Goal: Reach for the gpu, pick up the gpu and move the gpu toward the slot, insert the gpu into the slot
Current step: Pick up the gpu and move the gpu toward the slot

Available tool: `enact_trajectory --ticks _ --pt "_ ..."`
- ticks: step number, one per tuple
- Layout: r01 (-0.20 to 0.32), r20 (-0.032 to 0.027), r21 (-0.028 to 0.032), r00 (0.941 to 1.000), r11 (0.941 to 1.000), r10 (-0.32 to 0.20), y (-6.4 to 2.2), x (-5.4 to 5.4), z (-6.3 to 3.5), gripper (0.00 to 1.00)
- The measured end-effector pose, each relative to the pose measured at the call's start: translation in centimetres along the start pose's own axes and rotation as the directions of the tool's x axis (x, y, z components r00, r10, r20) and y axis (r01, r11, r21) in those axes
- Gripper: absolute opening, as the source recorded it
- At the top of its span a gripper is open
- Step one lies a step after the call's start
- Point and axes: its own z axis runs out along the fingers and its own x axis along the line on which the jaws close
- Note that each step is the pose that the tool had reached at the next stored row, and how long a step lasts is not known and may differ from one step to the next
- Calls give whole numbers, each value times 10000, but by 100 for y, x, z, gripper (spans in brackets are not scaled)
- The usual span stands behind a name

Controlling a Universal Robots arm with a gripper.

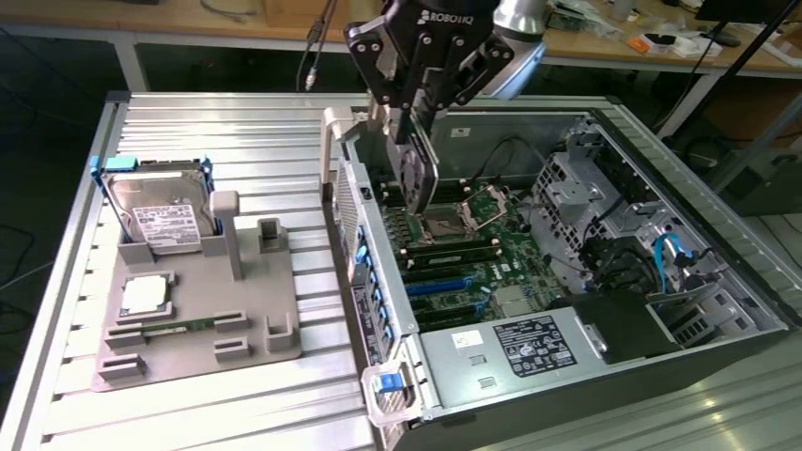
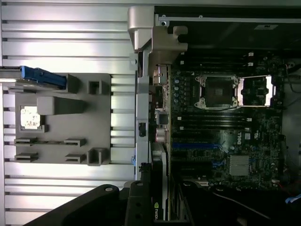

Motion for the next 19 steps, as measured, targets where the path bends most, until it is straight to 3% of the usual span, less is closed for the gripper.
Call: enact_trajectory --ticks 9,19 --pt "1 11 0 10000 10000 -1 -5 -272 11 27" --pt "1 39 0 10000 10000 -1 -9 -485 20 27"
